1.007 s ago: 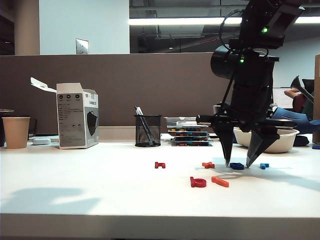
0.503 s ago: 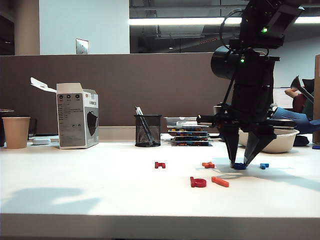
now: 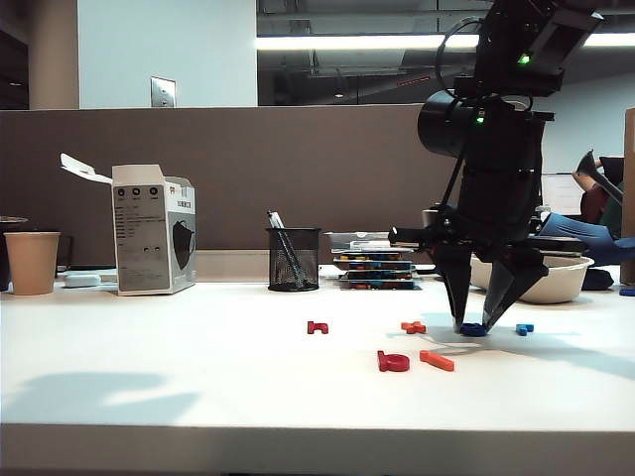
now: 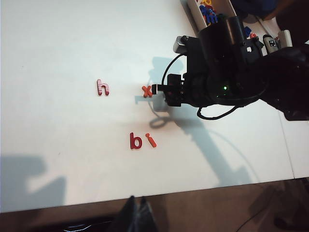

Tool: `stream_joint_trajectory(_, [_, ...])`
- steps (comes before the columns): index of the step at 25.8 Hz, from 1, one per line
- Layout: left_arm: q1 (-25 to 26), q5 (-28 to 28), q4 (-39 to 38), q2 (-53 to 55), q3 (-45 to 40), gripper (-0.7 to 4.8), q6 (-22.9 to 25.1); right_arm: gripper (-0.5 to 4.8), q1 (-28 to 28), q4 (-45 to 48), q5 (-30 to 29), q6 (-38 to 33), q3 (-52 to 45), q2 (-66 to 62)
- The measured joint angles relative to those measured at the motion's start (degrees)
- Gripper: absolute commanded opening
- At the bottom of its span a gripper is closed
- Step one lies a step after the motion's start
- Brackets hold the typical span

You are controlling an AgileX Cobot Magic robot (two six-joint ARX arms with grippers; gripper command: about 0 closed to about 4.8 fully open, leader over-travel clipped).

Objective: Select the appropriate letters from the row of letter magnets placed on the table to arrange into the word "big".

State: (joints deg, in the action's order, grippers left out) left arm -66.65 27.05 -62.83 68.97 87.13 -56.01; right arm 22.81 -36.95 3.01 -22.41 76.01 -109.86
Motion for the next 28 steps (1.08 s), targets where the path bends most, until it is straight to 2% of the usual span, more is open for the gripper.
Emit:
stream_joint_trajectory(2, [0.0, 0.0, 0.0, 0.0, 0.0, -0.05, 0.0, 1.3, 0.0, 0.0, 0.0, 0.0, 0.0, 0.0])
stream_joint_trajectory(5, [0.0, 0.0, 0.0, 0.0, 0.0, -0.05, 0.0, 0.94, 0.0, 0.0, 0.0, 0.0, 0.0, 0.0])
stream_joint_trajectory(25, [0.0, 0.0, 0.0, 0.0, 0.0, -0.05, 0.0, 0.95, -0.1, -0.2, -0.7, 0.0, 0.1, 0.0])
stream_joint_trajectory(28, [0.0, 0.0, 0.0, 0.0, 0.0, -0.05, 0.0, 0.95, -0.1, -2.9, -1.2, 0.1, 1.0, -0.1])
